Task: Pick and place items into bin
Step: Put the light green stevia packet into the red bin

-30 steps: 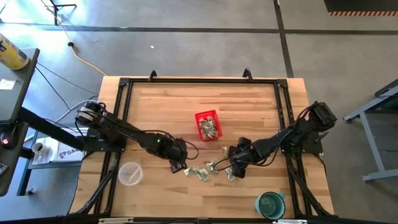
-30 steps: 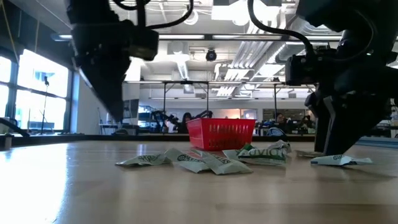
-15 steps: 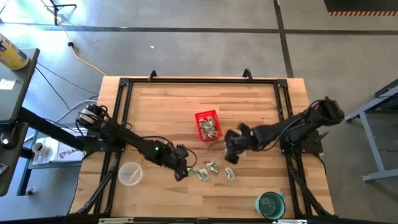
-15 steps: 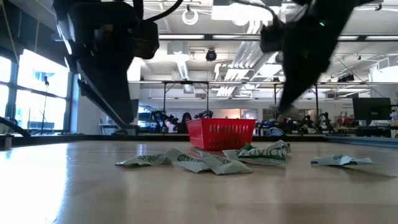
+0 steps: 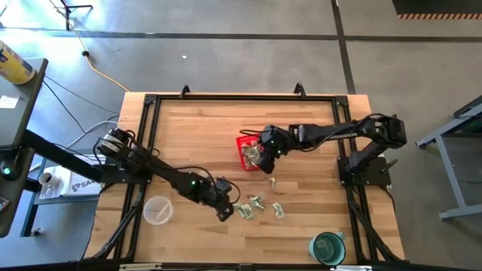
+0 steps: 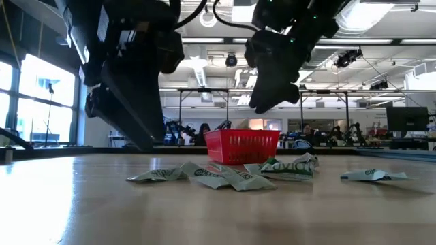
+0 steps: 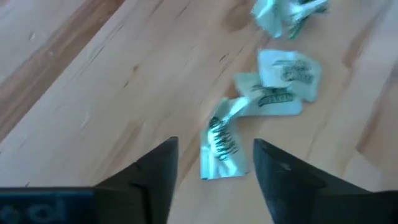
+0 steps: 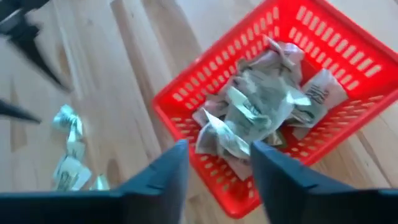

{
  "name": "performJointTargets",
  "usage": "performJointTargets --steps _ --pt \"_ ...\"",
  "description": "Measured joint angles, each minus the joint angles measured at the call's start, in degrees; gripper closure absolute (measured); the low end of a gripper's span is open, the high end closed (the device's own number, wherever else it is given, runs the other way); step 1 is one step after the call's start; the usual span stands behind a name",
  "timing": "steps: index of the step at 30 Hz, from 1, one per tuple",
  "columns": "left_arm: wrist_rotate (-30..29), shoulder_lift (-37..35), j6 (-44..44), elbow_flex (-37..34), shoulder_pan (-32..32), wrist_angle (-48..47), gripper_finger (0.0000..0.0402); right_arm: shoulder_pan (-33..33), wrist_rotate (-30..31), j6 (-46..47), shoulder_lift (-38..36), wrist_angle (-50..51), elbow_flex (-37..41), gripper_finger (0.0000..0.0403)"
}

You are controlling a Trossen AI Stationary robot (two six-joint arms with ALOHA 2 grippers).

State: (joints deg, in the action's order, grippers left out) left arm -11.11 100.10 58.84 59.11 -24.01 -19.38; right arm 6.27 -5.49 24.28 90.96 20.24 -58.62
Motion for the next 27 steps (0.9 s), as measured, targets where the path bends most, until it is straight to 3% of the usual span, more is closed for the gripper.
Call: performJointTargets --steps 7,13,18,24,27 --pt "1.3 2.4 -0.6 -0.1 0.0 3.9 0.0083 -4.4 7.5 -4.3 -2.2 10.3 -0.6 0.0107" --pt "0.2 6.9 -5.3 0.2 -0.1 5.8 0.0088 -8.7 15.2 -5.3 -2.6 14.6 -0.5 0.0063" --pt "-5.7 8.4 -14.6 0.3 -0.3 3.7 0.0156 -11.5 21.1 -2.4 -2.6 15.5 -0.5 0.0069" --pt "-22.5 8.8 -32.2 -0.1 0.3 2.1 0.0292 -16.1 32.4 5.1 -4.7 23.0 -0.5 0.0094" --pt "-25.2 9.0 -38.8 -0.2 2.1 1.6 0.0358 -18.7 37.0 11.6 -7.1 29.2 -0.5 0.0106"
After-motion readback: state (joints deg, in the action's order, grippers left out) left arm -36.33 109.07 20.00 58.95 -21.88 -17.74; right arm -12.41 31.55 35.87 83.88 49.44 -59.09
